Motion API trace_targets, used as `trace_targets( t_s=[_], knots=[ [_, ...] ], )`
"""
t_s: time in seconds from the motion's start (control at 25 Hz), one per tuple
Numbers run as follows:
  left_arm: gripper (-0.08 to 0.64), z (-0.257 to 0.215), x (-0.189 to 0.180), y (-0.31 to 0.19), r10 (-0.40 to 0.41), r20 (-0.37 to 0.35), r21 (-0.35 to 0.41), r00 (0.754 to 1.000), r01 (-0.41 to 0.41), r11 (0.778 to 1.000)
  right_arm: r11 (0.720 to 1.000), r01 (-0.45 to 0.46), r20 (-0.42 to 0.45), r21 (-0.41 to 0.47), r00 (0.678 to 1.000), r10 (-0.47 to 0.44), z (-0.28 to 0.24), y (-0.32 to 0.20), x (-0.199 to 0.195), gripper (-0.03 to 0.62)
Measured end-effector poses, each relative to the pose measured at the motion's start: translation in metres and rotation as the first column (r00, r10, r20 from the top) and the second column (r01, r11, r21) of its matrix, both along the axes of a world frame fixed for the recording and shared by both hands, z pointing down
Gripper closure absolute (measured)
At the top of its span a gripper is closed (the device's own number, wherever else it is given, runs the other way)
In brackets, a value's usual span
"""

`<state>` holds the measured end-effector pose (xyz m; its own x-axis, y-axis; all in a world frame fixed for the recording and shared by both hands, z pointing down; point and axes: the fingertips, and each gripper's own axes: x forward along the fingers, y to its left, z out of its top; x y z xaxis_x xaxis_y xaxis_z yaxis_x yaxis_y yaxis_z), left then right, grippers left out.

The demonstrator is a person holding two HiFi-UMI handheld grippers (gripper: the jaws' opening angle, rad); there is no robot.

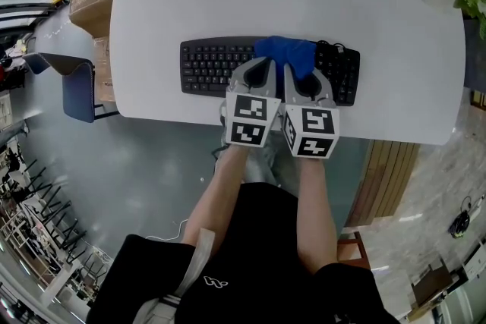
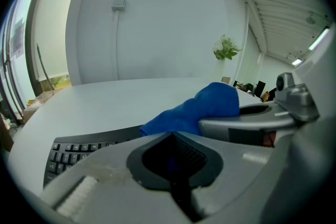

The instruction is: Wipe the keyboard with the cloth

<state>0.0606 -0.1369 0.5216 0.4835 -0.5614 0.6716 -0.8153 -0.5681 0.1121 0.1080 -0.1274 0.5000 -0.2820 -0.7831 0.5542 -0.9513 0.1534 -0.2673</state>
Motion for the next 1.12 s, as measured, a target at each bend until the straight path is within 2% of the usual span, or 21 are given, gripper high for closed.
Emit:
trace_targets(
  t_s=[0.52, 1.12],
  knots=[
    [0.563, 0.002, 0.036, 0.008, 0.029, 0.003, 0.004, 1.0, -0.029, 1.0, 1.0, -0.017, -0.019, -0.003, 1.0, 0.017, -0.001, 0.01, 0.033, 0.517],
    [0.563, -0.001, 0.092, 0.022, 0.119, -0.035, 0.009, 0.992, -0.118, 0.993, 0.997, -0.083, -0.059, 0.007, 0.995, 0.083, -0.008, 0.025, 0.087, 0.517]
  ],
)
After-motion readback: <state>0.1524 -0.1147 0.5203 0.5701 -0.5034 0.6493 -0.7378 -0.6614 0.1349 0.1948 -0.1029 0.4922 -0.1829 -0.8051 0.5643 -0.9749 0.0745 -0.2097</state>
